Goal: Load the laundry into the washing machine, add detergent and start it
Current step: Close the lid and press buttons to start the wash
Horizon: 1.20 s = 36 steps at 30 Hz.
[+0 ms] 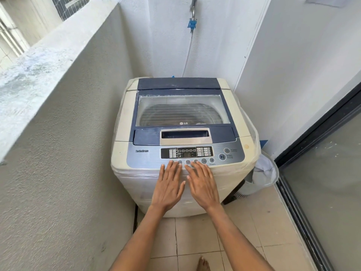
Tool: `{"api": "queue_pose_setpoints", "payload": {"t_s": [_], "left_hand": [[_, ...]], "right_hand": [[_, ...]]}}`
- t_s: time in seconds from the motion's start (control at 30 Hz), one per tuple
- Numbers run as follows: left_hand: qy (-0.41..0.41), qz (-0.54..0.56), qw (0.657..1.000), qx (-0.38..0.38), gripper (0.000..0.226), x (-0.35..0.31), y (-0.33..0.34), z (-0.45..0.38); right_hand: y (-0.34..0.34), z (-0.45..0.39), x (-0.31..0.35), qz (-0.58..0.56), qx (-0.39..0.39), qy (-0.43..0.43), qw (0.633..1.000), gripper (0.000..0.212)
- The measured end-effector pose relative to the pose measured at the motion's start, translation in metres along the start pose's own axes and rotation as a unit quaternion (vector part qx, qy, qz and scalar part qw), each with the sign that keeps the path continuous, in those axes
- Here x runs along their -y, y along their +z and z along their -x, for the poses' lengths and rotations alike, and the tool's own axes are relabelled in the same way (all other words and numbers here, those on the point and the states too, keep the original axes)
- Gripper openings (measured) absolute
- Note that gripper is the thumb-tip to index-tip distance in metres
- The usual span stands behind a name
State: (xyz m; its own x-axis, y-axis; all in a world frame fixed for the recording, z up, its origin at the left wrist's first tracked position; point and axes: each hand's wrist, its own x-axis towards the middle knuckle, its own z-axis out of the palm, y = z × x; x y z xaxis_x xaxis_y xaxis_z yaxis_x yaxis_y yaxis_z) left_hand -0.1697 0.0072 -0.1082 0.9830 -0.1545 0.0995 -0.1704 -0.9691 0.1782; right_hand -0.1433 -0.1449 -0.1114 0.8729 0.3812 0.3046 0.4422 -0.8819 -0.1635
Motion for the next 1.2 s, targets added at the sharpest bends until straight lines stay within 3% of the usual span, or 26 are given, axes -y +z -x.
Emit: {"api": "queue_pose_setpoints", "payload": {"t_s": [0.17, 0.57, 0.73, 0.87, 1.2], "left_hand": [[0.037, 0.015, 0.999, -0.008, 0.055, -0.030, 0.007, -0.006], [0.030, 0.001, 0.999, -0.022, 0.052, -0.066, 0.008, -0.038], [0.026, 0.002, 1.000, 0.012, 0.056, -0.071, 0.010, -0.044], [0.034, -0.010, 0.999, 0.018, 0.064, -0.068, 0.014, -0.042], [0.033, 0.005, 0.999, 0.010, 0.059, -0.069, 0.021, -0.039]], "right_hand": [[-0.005, 0.011, -0.021, 0.018, -0.007, 0.023, 1.000, 0.036], [-0.018, 0.007, -0.060, 0.022, -0.041, 0.097, 0.994, 0.037], [-0.021, 0.004, -0.072, 0.019, -0.040, 0.131, 0.990, 0.043], [-0.022, 0.006, -0.074, 0.013, -0.043, 0.127, 0.991, 0.048], [-0.023, 0.007, -0.072, 0.046, -0.019, 0.107, 0.993, 0.057]]}}
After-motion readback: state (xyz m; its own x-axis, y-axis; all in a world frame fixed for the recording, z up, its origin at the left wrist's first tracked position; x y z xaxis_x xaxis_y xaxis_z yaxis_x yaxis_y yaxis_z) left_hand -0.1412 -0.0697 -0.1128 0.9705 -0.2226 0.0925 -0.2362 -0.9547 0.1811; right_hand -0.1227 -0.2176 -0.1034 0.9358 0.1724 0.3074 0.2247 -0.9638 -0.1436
